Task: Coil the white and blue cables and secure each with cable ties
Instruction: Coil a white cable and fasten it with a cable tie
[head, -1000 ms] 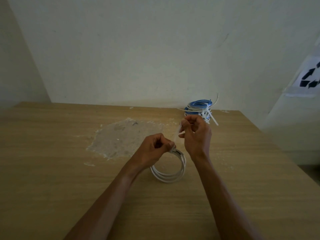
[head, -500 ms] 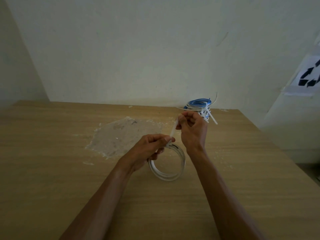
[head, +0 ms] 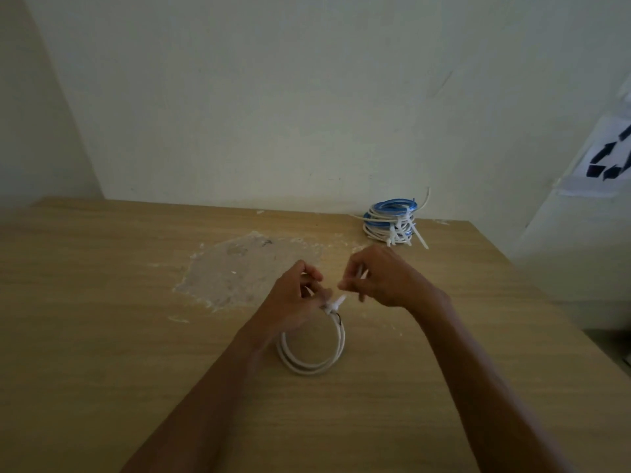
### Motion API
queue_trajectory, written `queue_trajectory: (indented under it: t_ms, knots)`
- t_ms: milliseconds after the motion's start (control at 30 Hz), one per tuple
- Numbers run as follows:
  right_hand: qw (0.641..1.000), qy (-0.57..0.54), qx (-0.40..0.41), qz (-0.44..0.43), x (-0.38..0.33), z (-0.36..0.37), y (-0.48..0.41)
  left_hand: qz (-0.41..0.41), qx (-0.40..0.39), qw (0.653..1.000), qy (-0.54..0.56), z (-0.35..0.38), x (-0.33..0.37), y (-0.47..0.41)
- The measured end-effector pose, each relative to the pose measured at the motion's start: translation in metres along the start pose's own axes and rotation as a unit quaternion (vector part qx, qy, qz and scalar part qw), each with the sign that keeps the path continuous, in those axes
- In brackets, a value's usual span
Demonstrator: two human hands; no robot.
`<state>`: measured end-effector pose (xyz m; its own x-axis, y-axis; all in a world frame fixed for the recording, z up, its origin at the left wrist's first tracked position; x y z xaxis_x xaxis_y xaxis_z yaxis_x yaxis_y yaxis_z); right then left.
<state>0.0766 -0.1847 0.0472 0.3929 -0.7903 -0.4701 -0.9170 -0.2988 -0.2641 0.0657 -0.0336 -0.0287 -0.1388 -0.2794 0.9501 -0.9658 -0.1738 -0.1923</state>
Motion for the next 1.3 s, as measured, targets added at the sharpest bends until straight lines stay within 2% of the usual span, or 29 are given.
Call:
queue_trajectory:
  t_ms: [67,167,200,267,333,400,467,567,600,667,767,833,933,967,1067,1200,1300]
  knots:
    - [0.997,0.009,-0.063,0.039,0.007,-0.002,0.008,0.024,0.011,1.0,-0.005,0.001,0.001,-0.003]
    - [0.97,0.238,-0.035,0.003,0.005,-0.005,0.013,0.133,-0.019,0.989,-0.068,0.01,0.015,0.004]
    - [0.964,0.262,-0.038,-0.016,0.002,-0.001,0.013,0.172,-0.037,0.981,-0.079,0.015,0.021,0.008]
    - [0.975,0.205,-0.086,-0.024,-0.003,0.009,0.015,0.219,-0.051,0.971,-0.084,0.017,0.027,0.014]
    - [0.985,0.075,-0.151,-0.027,-0.001,0.019,0.02,0.228,-0.033,0.97,-0.081,0.013,0.029,0.014]
    - [0.987,-0.022,-0.159,-0.018,0.007,0.022,0.02,0.235,-0.006,0.969,-0.077,0.007,0.033,0.013]
    - [0.991,-0.067,-0.118,0.001,0.022,0.019,0.015,0.249,0.052,0.965,-0.07,-0.004,0.036,0.009]
    - [0.986,-0.146,-0.034,0.068,0.049,0.005,0.002,0.248,0.218,0.943,-0.027,-0.037,0.026,-0.002]
    - [0.979,-0.178,0.006,0.1,0.058,-0.004,-0.006,0.237,0.25,0.938,-0.033,-0.045,0.016,-0.005]
    - [0.945,-0.254,0.108,0.174,0.079,-0.026,-0.029,0.203,0.236,0.946,-0.094,-0.045,-0.005,-0.014]
    - [0.845,-0.363,0.241,0.309,0.119,-0.044,-0.07,0.145,0.145,0.958,-0.201,-0.027,-0.035,-0.026]
    - [0.794,-0.39,0.291,0.365,0.144,-0.044,-0.096,0.158,0.115,0.947,-0.255,-0.02,-0.042,-0.03]
    - [0.743,-0.381,0.333,0.438,0.174,-0.032,-0.11,0.176,0.098,0.926,-0.318,-0.016,-0.044,-0.032]
    - [0.735,-0.373,0.341,0.451,0.181,-0.028,-0.111,0.184,0.098,0.92,-0.331,-0.015,-0.045,-0.032]
    - [0.75,-0.325,0.346,0.46,0.186,-0.027,-0.114,0.205,0.092,0.911,-0.346,-0.012,-0.047,-0.031]
    - [0.747,-0.335,0.343,0.462,0.193,-0.033,-0.12,0.215,0.094,0.909,-0.343,-0.012,-0.046,-0.03]
    - [0.764,-0.326,0.325,0.453,0.191,-0.032,-0.119,0.214,0.083,0.907,-0.352,-0.012,-0.043,-0.029]
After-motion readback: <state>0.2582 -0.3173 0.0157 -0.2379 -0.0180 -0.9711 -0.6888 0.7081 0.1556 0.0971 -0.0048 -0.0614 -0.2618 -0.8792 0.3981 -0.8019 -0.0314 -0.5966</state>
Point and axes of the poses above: each hand's wrist, its own y-axis away from the middle knuckle, its own z-axis out of the palm, x = y × z, the point moved 7 cm from there along -y, towards the middle knuckle, and after that the axes turned 15 degrees about x, right-handed, at the moved point
